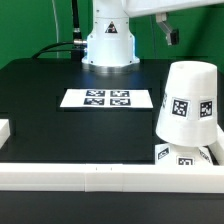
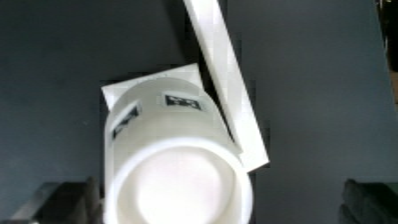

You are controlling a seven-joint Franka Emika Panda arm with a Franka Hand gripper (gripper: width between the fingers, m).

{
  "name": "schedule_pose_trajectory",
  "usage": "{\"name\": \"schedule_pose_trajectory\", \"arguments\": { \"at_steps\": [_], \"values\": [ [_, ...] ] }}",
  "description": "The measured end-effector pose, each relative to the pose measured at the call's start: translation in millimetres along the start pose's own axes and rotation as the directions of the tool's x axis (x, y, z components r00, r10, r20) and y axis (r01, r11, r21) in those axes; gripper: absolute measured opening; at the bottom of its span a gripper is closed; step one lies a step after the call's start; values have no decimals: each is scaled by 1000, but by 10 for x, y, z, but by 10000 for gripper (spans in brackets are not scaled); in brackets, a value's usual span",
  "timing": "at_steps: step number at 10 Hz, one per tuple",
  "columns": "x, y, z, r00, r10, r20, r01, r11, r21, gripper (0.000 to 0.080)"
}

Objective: Assemble lamp

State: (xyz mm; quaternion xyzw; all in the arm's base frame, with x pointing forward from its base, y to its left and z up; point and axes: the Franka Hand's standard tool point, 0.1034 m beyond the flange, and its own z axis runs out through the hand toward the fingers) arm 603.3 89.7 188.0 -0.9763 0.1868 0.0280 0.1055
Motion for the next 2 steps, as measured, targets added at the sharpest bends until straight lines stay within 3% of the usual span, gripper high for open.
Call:
{"name": "schedule_pose_trajectory", "arguments": {
  "at_steps": [2],
  "values": [
    [-52, -49, -90, 1000, 15, 2, -15, 1000, 4, 697]
  ]
}}
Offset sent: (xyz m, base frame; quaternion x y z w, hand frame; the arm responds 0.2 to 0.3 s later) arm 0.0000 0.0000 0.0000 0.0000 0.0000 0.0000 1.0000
